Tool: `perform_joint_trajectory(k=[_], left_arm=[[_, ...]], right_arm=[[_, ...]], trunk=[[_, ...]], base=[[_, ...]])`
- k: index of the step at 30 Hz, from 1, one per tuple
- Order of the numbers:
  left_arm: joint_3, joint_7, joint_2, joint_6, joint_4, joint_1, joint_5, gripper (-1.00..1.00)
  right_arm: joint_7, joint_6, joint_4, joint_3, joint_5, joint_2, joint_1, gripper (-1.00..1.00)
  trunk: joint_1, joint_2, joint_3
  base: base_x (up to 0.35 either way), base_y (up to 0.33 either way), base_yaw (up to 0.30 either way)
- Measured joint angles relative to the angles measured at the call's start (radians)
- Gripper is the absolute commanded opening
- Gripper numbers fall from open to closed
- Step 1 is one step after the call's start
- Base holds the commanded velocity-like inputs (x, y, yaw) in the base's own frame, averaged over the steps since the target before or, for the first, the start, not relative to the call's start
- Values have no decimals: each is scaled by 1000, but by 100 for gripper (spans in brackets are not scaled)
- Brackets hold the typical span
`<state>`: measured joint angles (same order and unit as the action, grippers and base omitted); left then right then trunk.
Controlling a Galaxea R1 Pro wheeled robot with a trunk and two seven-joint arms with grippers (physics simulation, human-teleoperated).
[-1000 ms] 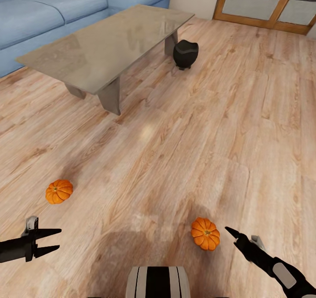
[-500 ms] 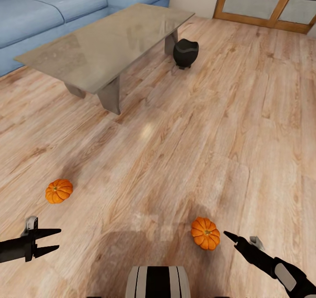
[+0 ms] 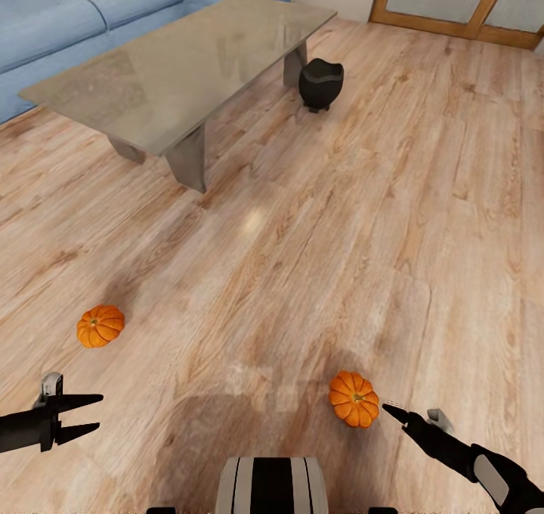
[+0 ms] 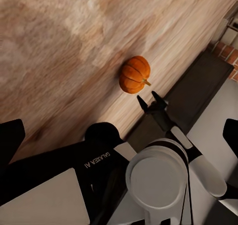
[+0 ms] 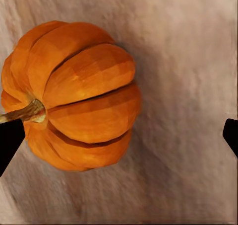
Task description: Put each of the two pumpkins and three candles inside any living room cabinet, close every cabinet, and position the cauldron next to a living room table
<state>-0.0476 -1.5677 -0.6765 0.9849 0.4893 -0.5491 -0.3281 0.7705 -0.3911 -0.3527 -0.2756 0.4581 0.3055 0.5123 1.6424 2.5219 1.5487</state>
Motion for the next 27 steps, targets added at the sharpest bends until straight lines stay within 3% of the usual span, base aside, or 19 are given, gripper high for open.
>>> perform_joint_trajectory(k=[2, 8, 12, 17, 27], left_arm=[[0, 0, 0, 0, 0, 0, 0, 100], [0, 0, 1, 0, 0, 0, 0, 100], [0, 0, 1, 1, 0, 0, 0, 100], [0, 0, 1, 0, 0, 0, 0, 100], [-1, 0, 1, 0, 0, 0, 0, 100]], right_arm=[[1, -1, 0, 0, -27, -3, 0, 100], [1, -2, -13, -1, -40, -10, 0, 100], [3, -2, -27, -1, -41, -14, 0, 100], [54, 0, -29, -1, -41, -15, 0, 100], [62, 3, -29, -1, -42, -16, 0, 100]], trunk=[[1, 0, 8], [4, 2, 31], [4, 2, 31], [4, 2, 31], [4, 2, 31]], base=[[0, 0, 0], [0, 0, 0], [0, 0, 0], [38, 10, 0], [138, 13, 0]])
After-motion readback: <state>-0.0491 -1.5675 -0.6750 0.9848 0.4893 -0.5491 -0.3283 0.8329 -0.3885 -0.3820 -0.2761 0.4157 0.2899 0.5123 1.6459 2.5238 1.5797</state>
